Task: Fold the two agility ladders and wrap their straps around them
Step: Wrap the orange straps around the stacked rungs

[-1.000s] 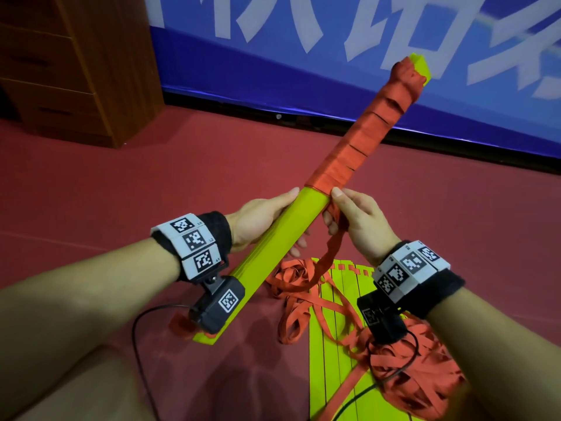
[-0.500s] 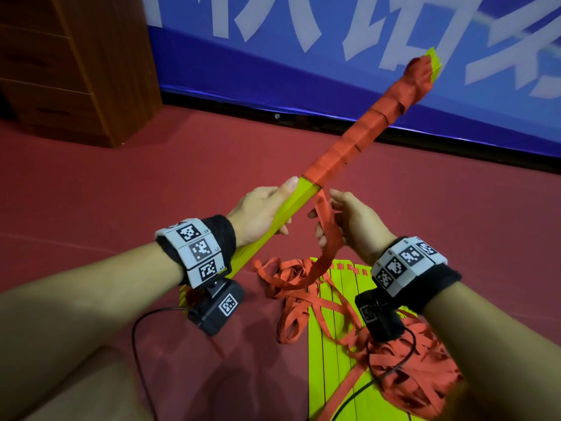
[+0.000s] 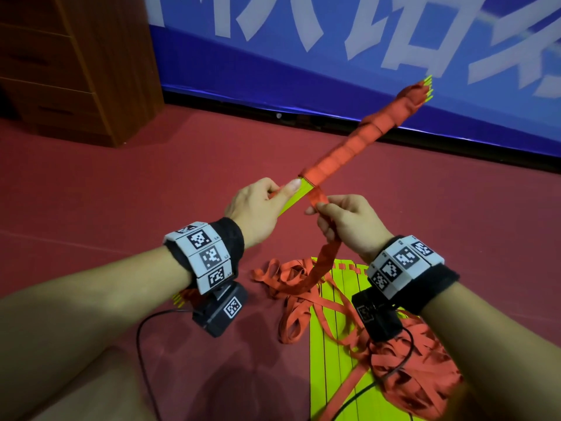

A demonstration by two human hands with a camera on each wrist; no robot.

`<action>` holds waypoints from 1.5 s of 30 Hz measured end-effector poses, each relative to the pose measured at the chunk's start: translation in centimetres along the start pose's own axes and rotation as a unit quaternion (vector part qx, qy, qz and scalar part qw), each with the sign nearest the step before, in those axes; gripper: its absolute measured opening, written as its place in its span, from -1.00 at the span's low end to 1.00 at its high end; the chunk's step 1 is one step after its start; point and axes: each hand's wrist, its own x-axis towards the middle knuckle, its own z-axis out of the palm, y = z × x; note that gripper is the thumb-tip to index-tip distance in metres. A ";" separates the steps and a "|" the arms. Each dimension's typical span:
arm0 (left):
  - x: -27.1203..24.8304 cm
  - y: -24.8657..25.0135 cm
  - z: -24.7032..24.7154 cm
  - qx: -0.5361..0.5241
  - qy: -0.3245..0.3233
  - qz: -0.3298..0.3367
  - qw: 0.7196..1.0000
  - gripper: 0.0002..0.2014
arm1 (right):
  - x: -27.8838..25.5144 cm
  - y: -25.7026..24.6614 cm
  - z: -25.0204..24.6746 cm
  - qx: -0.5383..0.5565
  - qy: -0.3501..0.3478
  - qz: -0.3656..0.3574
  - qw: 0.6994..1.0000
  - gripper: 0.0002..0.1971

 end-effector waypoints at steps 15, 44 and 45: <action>-1.4 1.1 0.7 0.025 0.017 -0.007 1.000 -0.47 | 0.1 -0.1 0.8 0.013 0.102 -0.002 0.995 -0.30; -1.1 3.1 -2.1 -0.356 -0.383 -0.151 0.839 -0.30 | -0.2 -0.3 -0.7 0.043 0.040 -0.155 0.986 -0.54; -1.1 3.1 -2.0 -0.357 -0.370 -0.147 0.845 -0.29 | -0.2 -0.3 -0.9 0.035 0.039 -0.152 0.987 -0.53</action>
